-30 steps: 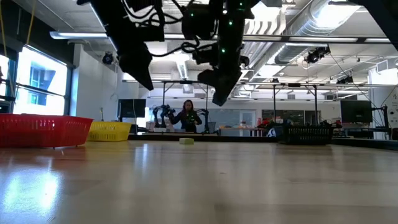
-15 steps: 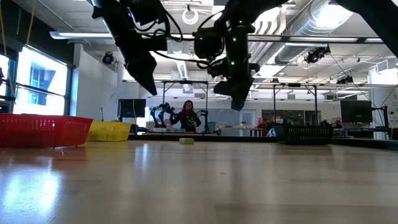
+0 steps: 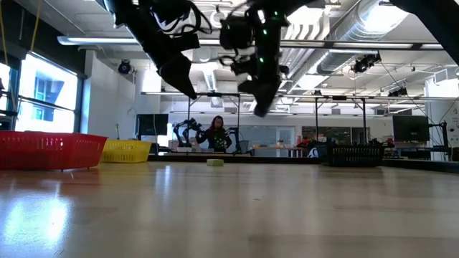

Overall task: Sort & place blocks by color
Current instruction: Put the blue block into the black bin

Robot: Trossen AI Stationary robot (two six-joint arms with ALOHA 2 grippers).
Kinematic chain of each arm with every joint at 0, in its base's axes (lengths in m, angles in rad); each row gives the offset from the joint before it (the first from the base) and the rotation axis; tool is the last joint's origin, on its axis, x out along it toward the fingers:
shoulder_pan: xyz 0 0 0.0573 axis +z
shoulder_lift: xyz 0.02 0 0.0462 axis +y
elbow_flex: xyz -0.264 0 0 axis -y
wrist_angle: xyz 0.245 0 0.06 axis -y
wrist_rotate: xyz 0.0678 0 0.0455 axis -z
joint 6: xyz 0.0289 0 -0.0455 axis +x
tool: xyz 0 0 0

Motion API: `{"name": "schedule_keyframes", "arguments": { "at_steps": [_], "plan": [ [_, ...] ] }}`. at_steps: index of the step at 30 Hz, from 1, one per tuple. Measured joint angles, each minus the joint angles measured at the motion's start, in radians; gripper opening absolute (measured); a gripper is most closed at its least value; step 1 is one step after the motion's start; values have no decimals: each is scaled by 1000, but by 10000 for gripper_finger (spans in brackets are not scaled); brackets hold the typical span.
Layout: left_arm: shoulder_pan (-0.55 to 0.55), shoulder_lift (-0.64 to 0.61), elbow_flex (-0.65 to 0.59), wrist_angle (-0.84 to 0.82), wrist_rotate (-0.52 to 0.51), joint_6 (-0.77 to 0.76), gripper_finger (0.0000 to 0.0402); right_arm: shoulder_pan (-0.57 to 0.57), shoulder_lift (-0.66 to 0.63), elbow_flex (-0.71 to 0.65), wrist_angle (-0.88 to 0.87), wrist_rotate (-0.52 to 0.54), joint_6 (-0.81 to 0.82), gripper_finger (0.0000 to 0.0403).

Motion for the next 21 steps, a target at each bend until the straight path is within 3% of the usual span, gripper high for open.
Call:
{"name": "schedule_keyframes", "arguments": {
  "at_steps": [5, 9, 18, 21],
  "plan": [
    [42, 0, 0, 33, -3, 47, 234, 32, 0, 126, 7, -50, -35, 103],
    [77, 0, 0, 73, 15, 81, 234, 40, 0, 196, 14, -8, -43, 103],
    [76, 2, 0, 71, 282, 199, 234, -29, 0, 234, 56, 42, -49, 103],
    [59, 2, 0, 75, 302, 220, 234, -65, 0, 234, 58, 43, -61, 103]
  ]
}}
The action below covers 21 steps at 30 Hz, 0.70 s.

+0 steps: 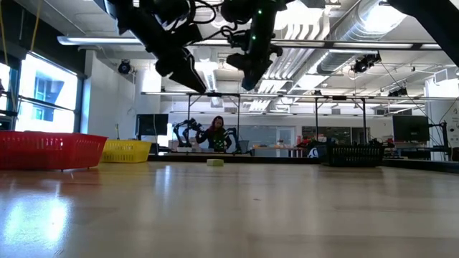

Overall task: Sort & place blocks by color
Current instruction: Put the blue block into the black bin

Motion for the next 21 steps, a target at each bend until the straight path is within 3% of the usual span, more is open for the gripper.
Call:
{"name": "schedule_keyframes", "arguments": {
  "at_steps": [6, 10, 16, 21],
  "plan": [
    [-4, 0, 0, 4, -149, -8, 234, -102, 0, 0, -87, -6, 15, 103],
    [15, 0, 0, 4, -220, -7, 234, -179, 0, -11, -185, -79, 72, 103],
    [77, 1, 0, 5, -205, -16, 234, -288, 1, -76, -322, -212, 126, 103],
    [128, 1, 0, 9, -137, -38, 234, -336, 1, -177, -352, -227, 139, 103]
  ]
}}
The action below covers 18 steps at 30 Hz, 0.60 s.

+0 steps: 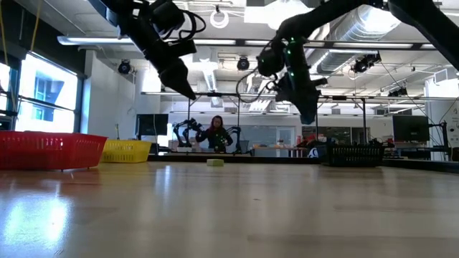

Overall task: Sort & place blocks by color
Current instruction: Put the blue block into the black bin

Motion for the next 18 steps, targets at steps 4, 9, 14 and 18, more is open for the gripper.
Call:
{"name": "schedule_keyframes", "arguments": {
  "at_steps": [4, 9, 14, 18],
  "plan": [
    [28, 0, 0, 0, 19, 0, 234, -22, 0, -79, -22, -33, 21, 103],
    [54, 0, 0, 0, 22, -15, 234, -29, -1, -182, -25, -44, 22, 103],
    [78, 0, 0, 0, 22, -15, 234, -32, -1, -263, -23, -29, 66, 103],
    [88, 0, 0, 0, 22, -23, 234, -46, -1, -336, 1, -23, 66, 109]
  ]
}}
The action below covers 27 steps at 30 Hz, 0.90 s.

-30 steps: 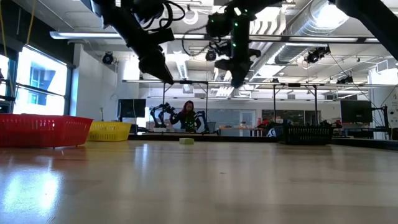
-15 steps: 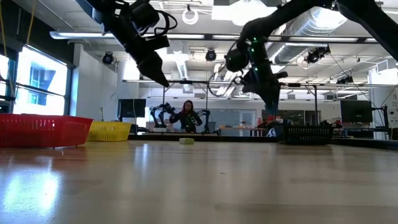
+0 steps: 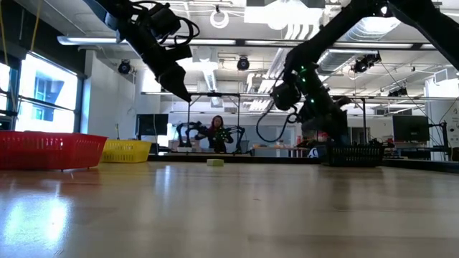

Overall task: Sort & place blocks by color
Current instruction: Put the blue block into the black bin, then put the green block into the yellow bin

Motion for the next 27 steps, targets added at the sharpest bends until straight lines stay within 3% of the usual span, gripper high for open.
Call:
{"name": "schedule_keyframes", "arguments": {
  "at_steps": [6, 10, 21, 27],
  "plan": [
    [3, 0, 0, 0, 0, 0, 234, -9, 0, -70, 32, 81, 1, 181],
    [3, 0, 0, 0, 0, 0, 234, -6, 0, -51, 35, 83, 4, 208],
    [3, 0, 0, 0, -2, 0, 234, 79, 0, 152, 13, 109, 23, 204],
    [3, 0, 0, 0, -24, 27, 234, 158, 0, 225, 162, 30, -80, 204]
  ]
}}
